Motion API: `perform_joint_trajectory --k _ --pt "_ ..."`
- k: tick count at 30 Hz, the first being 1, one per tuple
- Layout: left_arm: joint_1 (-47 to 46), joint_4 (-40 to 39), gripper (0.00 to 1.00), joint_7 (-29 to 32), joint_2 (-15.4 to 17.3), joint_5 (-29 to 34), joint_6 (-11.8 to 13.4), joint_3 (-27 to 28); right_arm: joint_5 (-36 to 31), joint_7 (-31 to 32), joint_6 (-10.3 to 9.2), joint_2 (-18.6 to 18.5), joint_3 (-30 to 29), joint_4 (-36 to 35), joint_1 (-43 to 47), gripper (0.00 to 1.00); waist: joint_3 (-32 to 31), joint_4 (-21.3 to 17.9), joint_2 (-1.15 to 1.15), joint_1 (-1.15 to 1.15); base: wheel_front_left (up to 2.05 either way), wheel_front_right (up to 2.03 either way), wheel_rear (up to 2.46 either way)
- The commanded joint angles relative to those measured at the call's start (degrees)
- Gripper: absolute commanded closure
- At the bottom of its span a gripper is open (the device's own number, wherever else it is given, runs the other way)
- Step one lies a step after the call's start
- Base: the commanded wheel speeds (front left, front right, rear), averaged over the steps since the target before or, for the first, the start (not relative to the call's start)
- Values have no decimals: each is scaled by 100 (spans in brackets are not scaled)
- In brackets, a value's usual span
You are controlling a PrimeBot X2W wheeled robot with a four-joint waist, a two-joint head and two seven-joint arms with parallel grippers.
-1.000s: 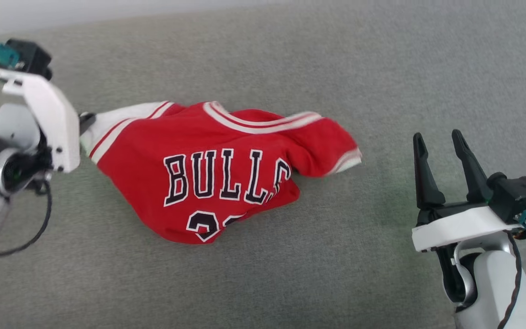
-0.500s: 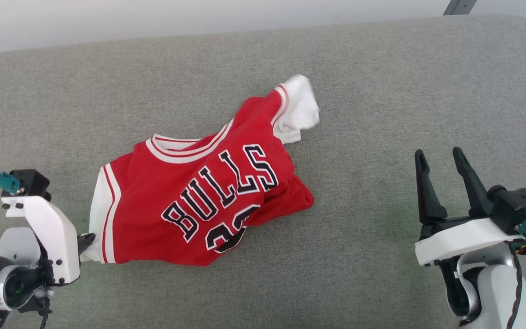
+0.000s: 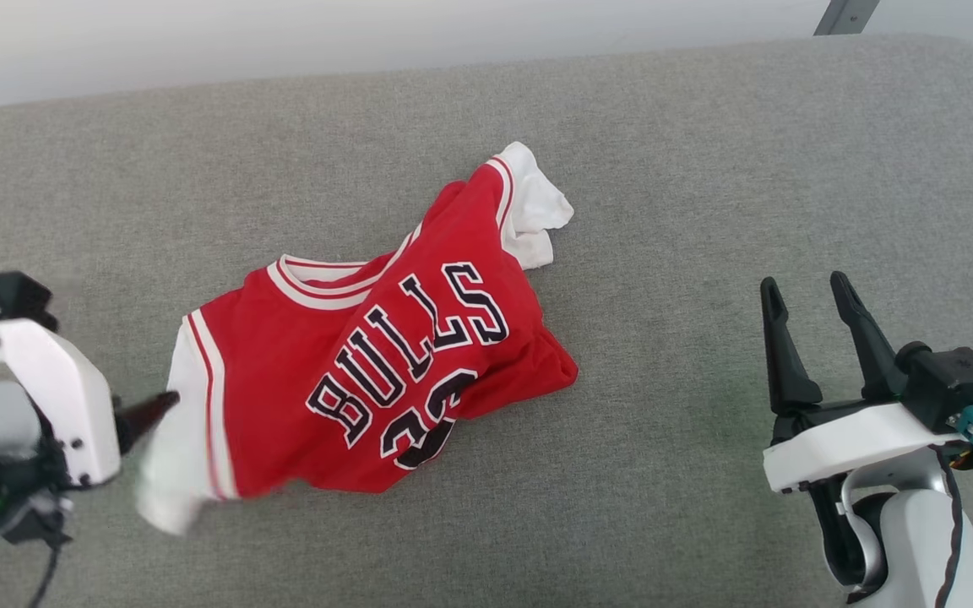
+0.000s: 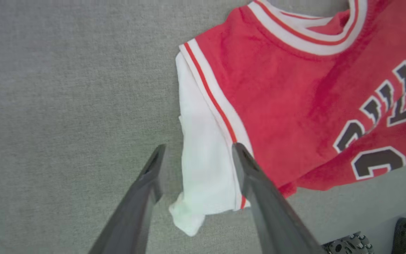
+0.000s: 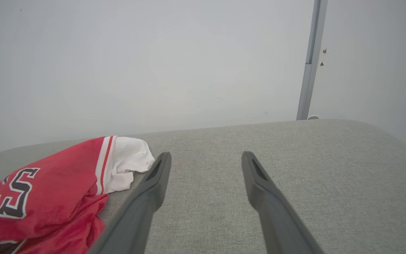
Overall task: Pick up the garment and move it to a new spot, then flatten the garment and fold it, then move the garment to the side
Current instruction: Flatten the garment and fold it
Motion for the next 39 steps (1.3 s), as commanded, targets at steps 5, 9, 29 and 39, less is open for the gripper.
perform_joint_trajectory --k 5,9,29,39 --pt "-332 135 0 314 47 -120 145 64 39 29 -2 -3 -36 -41 0 0 54 12 0 0 0 0 0" --pt "-515 437 0 584 -105 -181 204 5 44 34 -2 -3 -32 -63 -49 0 107 14 0 0 0 0 0" --pt "-571 2316 100 425 -892 -425 -325 -109 56 27 -2 -2 -45 -117 -181 0 386 -80 0 0 0 0 0" --pt "-1087 1046 100 99 -782 191 -788 -255 29 7 -2 -2 -142 -150 -123 0 345 -10 0 0 0 0 0"
